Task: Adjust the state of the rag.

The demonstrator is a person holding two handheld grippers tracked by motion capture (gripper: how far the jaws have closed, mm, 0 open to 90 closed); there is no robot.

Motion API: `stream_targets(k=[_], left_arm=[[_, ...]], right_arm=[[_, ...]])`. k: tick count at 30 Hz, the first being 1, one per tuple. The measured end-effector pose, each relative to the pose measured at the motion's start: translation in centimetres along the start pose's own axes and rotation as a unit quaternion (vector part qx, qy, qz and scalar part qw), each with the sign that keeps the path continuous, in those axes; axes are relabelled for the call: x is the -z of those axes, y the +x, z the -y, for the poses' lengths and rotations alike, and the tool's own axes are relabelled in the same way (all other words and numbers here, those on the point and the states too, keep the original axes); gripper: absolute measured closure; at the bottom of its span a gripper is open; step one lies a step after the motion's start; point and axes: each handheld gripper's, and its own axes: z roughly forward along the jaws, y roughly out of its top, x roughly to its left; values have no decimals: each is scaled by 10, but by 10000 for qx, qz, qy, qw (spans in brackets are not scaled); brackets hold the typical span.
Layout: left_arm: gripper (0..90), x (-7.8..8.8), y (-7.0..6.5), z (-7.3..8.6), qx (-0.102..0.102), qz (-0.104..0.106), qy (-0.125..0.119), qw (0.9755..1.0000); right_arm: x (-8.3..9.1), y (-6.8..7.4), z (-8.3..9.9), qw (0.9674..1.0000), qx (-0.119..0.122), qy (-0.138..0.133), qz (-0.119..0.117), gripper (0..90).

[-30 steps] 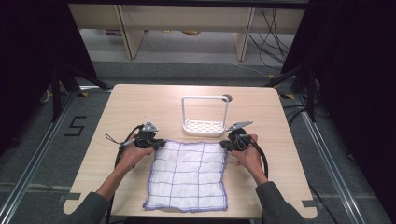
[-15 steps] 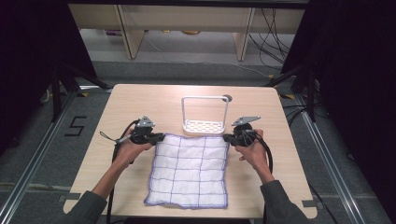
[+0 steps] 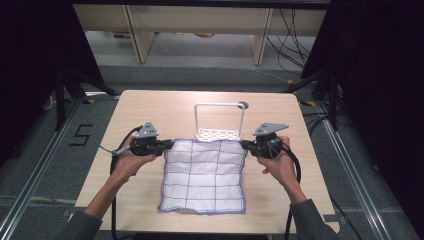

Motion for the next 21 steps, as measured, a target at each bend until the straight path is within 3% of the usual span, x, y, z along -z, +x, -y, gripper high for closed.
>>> stream_targets(k=[2,5,9,13,15,17,21], left_arm=[[842,2,-3,3,-61,60,-53,9999],[842,12,-19,15,-175,95,-86,9998],[840,23,-34,29,-387,162,-41,9991],[836,33,-43,47,-472,222,44,9986],[833,37,-48,56,-415,284,-1,9987],[822,40,-53,63,-417,273,79,9987],[817,42,-62,76,-649,271,231,9973]], right_arm=[[4,4,3,9999,101,-44,-66,878],[18,20,16,9992,292,-188,-173,878],[26,35,31,9986,414,-144,-308,878],[28,46,46,9979,479,-90,-428,878],[29,53,53,9981,399,14,-465,877],[29,57,58,9973,534,49,-499,877],[28,65,68,9967,568,170,-558,876]])
